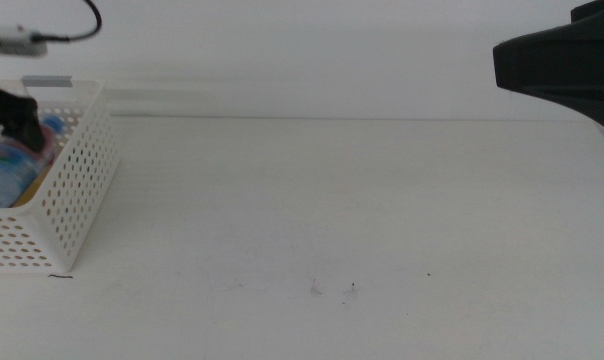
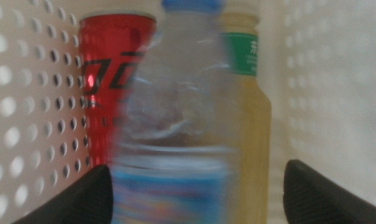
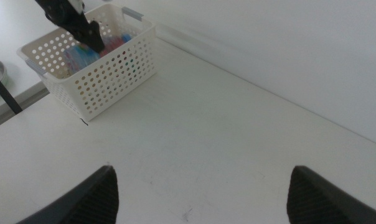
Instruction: Use arms to grab the bottles and put them into the dustbin to the left of the table.
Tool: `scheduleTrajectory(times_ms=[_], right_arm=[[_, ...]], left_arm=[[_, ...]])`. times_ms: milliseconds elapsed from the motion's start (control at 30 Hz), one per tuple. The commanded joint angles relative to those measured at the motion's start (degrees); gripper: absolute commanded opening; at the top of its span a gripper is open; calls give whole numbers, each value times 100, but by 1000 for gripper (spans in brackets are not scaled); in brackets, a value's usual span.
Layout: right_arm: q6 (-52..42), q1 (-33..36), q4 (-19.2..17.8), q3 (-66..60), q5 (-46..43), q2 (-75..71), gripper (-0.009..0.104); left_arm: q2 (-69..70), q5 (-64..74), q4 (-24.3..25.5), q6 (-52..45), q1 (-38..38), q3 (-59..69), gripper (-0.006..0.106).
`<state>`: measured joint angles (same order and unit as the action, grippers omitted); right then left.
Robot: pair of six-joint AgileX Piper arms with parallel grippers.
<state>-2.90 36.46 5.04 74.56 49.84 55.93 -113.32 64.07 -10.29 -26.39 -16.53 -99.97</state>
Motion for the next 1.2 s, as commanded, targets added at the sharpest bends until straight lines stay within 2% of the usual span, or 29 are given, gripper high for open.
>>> scheduleTrajectory(times_ms=[0,200,333,467,567,767,1167], right_arm=[[-53,14,-16,45,-56,-19,91],[-53,14,-16,45,-56,-19,91],[-53,14,-16,45,-56,-19,91],[-53,14,-16,45,-56,-19,91],[-53,14,-16,45,-56,-19,91],[-53,14,-16,45,-56,-19,91],[-53,14,-16,45,-56,-19,91]], left_arm=[[435,224,-108,122,40,-74,94],[1893,-237,-455,188,616,791,94],[3318,-1776,-815,188,1610,2279,94],[4800,-3645,-647,354,2815,3937,94],[5736,-4595,-624,569,3257,4897,94],[6637,-4832,-576,584,3303,5624,94],[7047,-4868,-566,584,3303,5653,94]])
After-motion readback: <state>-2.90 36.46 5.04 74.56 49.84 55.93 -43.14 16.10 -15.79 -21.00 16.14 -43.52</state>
